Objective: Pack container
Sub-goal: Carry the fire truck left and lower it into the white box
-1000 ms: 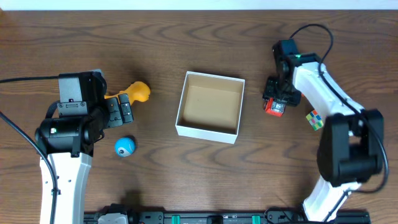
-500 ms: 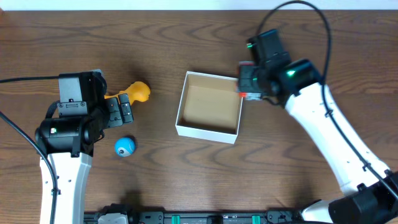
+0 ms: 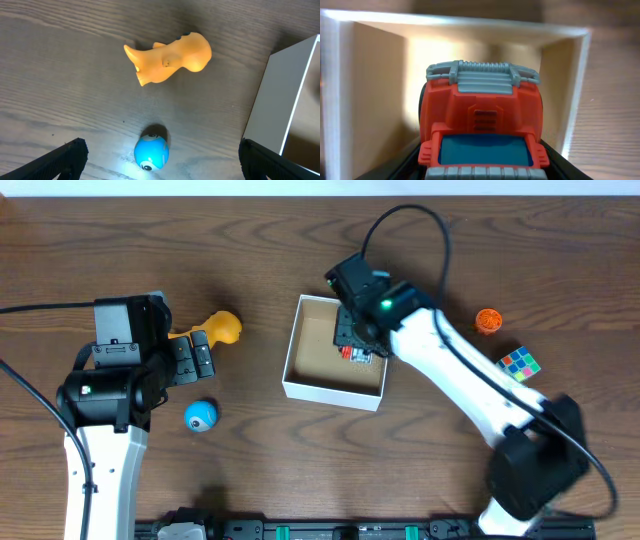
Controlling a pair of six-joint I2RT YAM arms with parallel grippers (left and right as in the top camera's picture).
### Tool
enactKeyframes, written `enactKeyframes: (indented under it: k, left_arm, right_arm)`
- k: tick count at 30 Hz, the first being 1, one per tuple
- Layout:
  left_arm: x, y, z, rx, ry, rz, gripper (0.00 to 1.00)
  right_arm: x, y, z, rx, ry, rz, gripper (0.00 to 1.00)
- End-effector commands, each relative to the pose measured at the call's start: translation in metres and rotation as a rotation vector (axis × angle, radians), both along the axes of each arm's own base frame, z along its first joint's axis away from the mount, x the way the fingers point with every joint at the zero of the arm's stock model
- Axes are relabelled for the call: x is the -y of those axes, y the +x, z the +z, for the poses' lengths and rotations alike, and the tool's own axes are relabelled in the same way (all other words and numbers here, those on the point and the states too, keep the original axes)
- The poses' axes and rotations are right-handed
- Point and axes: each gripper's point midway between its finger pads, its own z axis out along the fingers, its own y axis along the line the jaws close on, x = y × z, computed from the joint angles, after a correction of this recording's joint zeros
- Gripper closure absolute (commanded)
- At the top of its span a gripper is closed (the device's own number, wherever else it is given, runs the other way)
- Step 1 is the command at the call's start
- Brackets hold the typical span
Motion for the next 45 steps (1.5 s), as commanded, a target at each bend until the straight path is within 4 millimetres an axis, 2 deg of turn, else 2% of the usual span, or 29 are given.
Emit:
enactKeyframes:
  k: [1, 8, 15, 19, 22, 25, 27, 31, 40, 45]
  left_arm:
    - [-0.001, 0.002, 0.007, 0.019, -0.009, 0.012, 0.02]
    - [-0.001, 0.002, 0.007, 0.018, -0.009, 0.012, 0.02]
    - [-0.001, 0.002, 0.007, 0.018, -0.009, 0.012, 0.02]
    - [-0.001, 0.002, 0.007, 0.018, -0.009, 0.012, 0.02]
    - [-0.001, 0.002, 0.007, 0.018, -0.009, 0.012, 0.02]
    - [-0.001, 0.002, 0.007, 0.018, -0.009, 0.011, 0.02]
    - [-0.001, 0.002, 0.007, 0.018, -0.009, 0.012, 0.02]
    - [-0.001, 0.002, 0.007, 0.018, -0.009, 0.012, 0.02]
    - [-0.001, 0.002, 0.007, 0.018, -0.009, 0.012, 0.02]
    - [-0.001, 0.002, 0.007, 0.018, -0.009, 0.012, 0.02]
  right_arm:
    - [0.002, 0.005, -0.015, -0.020, -0.029, -0.034, 0.99]
    - [0.012, 0.014, -0.046, -0.065, -0.070, -0.034, 0.99]
    - [0.021, 0.020, -0.053, -0.075, -0.075, -0.065, 0.96]
    - [0.024, 0.021, -0.053, -0.076, -0.076, -0.070, 0.68]
    - [0.023, 0.021, -0.053, -0.077, -0.076, -0.066, 0.58]
    - [0.023, 0.021, -0.053, -0.077, -0.076, -0.065, 0.39]
    - [0.023, 0.021, -0.053, -0.077, -0.078, -0.056, 0.30]
    - [0.024, 0.020, -0.054, -0.079, -0.085, -0.040, 0.21]
    - [0.021, 0.024, -0.052, -0.062, -0.092, 0.008, 0.23]
    - [0.013, 0.034, -0.032, -0.003, -0.113, 0.089, 0.23]
